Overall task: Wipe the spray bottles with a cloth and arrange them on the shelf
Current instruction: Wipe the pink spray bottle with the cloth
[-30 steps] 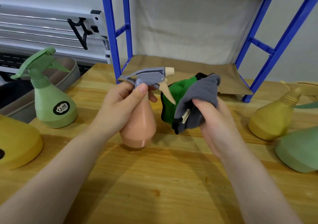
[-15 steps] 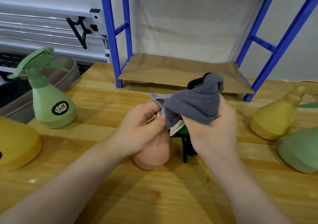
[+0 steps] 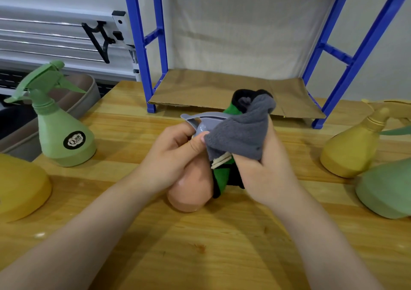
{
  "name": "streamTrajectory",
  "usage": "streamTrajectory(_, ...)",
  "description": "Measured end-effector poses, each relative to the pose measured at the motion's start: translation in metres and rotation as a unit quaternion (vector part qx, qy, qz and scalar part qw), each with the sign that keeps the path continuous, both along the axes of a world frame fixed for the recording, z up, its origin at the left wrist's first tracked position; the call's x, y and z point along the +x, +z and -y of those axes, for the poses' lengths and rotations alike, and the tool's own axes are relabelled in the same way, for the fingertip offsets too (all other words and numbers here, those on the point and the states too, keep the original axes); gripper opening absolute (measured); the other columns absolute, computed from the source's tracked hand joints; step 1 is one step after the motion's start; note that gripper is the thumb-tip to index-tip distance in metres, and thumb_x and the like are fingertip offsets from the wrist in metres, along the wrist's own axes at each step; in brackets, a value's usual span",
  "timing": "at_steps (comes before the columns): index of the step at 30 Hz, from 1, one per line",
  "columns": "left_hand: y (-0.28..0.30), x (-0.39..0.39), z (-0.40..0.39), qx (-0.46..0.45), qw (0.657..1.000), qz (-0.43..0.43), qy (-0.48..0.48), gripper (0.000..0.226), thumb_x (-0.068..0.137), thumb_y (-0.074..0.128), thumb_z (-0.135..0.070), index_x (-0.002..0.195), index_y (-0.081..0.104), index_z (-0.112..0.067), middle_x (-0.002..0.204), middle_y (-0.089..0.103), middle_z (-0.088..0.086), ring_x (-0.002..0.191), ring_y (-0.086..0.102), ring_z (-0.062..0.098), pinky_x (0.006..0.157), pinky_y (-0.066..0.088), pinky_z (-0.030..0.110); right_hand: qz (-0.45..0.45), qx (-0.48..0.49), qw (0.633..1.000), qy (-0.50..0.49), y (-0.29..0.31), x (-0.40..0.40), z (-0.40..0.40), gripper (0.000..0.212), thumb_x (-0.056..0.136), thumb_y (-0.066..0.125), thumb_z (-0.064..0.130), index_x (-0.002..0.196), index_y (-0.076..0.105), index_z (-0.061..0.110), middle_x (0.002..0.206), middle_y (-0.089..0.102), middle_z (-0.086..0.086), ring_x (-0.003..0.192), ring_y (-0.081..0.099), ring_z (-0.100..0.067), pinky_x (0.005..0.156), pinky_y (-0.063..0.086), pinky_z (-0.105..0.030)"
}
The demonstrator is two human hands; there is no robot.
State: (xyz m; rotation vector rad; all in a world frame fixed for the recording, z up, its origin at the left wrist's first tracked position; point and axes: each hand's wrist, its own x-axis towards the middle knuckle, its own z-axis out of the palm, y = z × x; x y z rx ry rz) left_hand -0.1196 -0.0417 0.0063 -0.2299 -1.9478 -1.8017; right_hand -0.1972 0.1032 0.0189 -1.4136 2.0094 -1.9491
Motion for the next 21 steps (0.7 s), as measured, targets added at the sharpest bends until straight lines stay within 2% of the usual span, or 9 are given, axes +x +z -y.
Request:
streamTrajectory(2, 0.0, -0.001, 0.0, -0.002, 1.0, 0.0, 0.008, 0.023, 0.091, 0.06, -0.034, 0.102, 0.065, -0.014, 0.097, 0.073, -0.018, 0.093, 0.065, -0.003, 0.08, 0.047, 0.013, 0.005, 0.003, 1.0, -0.003, -0.001, 0.003, 0.003, 0.037, 0.078, 0.066, 0.035, 0.101, 0.047, 0.057, 0.102, 0.063, 0.028, 0.102, 0.062, 0.002, 0.09, 0.051, -0.029)
streamTrajectory(5, -0.001, -0.001, -0.003, 0.002, 1.0, -0.002, 0.004, 0.021, 0.089, 0.059, -0.04, 0.095, 0.072, -0.024, 0.094, 0.072, -0.019, 0.089, 0.064, -0.005, 0.077, 0.047, 0.011, 0.013, -0.024, 0.999, -0.028, -0.003, 0.007, 0.007, 0.034, 0.072, 0.069, 0.039, 0.096, 0.05, 0.054, 0.095, 0.064, 0.03, 0.09, 0.063, 0.003, 0.079, 0.053, -0.026)
streamTrajectory(8, -0.002, -0.001, -0.006, 0.009, 1.0, -0.005, -0.011, 0.024, 0.086, 0.059, -0.049, 0.101, 0.073, -0.037, 0.098, 0.071, -0.022, 0.093, 0.064, -0.006, 0.079, 0.047, 0.011, 0.049, -0.039, 0.997, -0.055, -0.004, 0.011, 0.008, 0.033, 0.069, 0.072, 0.037, 0.089, 0.058, 0.059, 0.085, 0.067, 0.029, 0.08, 0.064, 0.005, 0.073, 0.053, -0.021)
streamTrajectory(10, -0.004, -0.001, -0.006, 0.01, 1.0, 0.0, -0.005, 0.025, 0.084, 0.062, -0.053, 0.101, 0.072, -0.038, 0.098, 0.072, -0.021, 0.093, 0.064, -0.005, 0.079, 0.047, 0.012, 0.057, -0.019, 0.995, -0.083, -0.004, 0.012, 0.006, 0.025, 0.07, 0.071, 0.033, 0.083, 0.064, 0.053, 0.079, 0.069, 0.026, 0.074, 0.065, 0.003, 0.068, 0.054, -0.025)
streamTrajectory(13, -0.007, -0.002, -0.008, 0.0, 1.0, 0.001, 0.008, 0.028, 0.08, 0.064, -0.058, 0.097, 0.073, -0.037, 0.093, 0.072, -0.021, 0.089, 0.064, -0.006, 0.077, 0.046, 0.012, 0.037, -0.005, 0.991, -0.13, -0.002, 0.011, 0.0, 0.009, 0.069, 0.062, 0.047, 0.077, 0.067, 0.046, 0.072, 0.069, 0.024, 0.067, 0.064, 0.0, 0.065, 0.053, -0.039)
streamTrajectory(16, -0.01, -0.003, -0.012, -0.031, 0.999, 0.006, 0.019, 0.018, 0.082, 0.066, -0.043, 0.087, 0.071, -0.027, 0.084, 0.07, -0.026, 0.082, 0.061, -0.012, 0.072, 0.044, 0.008, 0.04, -0.018, 0.985, -0.167, -0.001, 0.011, -0.002, 0.026, 0.071, 0.056, 0.052, 0.081, 0.063, 0.029, 0.065, 0.066, 0.014, 0.06, 0.059, -0.007, 0.06, 0.051, -0.045)
streamTrajectory(17, -0.009, -0.003, -0.013, -0.037, 0.999, 0.01, 0.022, 0.018, 0.083, 0.065, -0.045, 0.085, 0.07, -0.027, 0.082, 0.069, -0.026, 0.08, 0.06, -0.013, 0.07, 0.044, 0.008, 0.052, -0.022, 0.985, -0.165, 0.0, 0.011, -0.002, 0.027, 0.071, 0.054, 0.053, 0.079, 0.063, 0.028, 0.062, 0.064, 0.013, 0.057, 0.055, -0.005, 0.057, 0.048, -0.042)
streamTrajectory(19, -0.007, -0.003, -0.013, -0.045, 0.998, 0.012, 0.033, 0.029, 0.08, 0.062, -0.062, 0.086, 0.072, -0.035, 0.081, 0.069, -0.024, 0.077, 0.058, -0.011, 0.068, 0.044, 0.011, 0.089, -0.034, 0.986, -0.137, 0.003, 0.012, 0.0, 0.023, 0.071, 0.051, 0.053, 0.068, 0.065, 0.036, 0.055, 0.057, 0.016, 0.053, 0.046, 0.002, 0.052, 0.039, -0.032)
streamTrajectory(21, -0.006, -0.002, -0.01, -0.067, 0.996, 0.004, 0.065, 0.043, 0.078, 0.056, -0.071, 0.087, 0.071, -0.032, 0.083, 0.07, -0.017, 0.077, 0.06, -0.004, 0.069, 0.047, 0.019, 0.124, -0.05, 0.985, -0.113, 0.006, 0.012, 0.0, 0.025, 0.075, 0.048, 0.052, 0.066, 0.064, 0.035, 0.059, 0.055, 0.017, 0.057, 0.044, 0.004, 0.056, 0.039, -0.021)
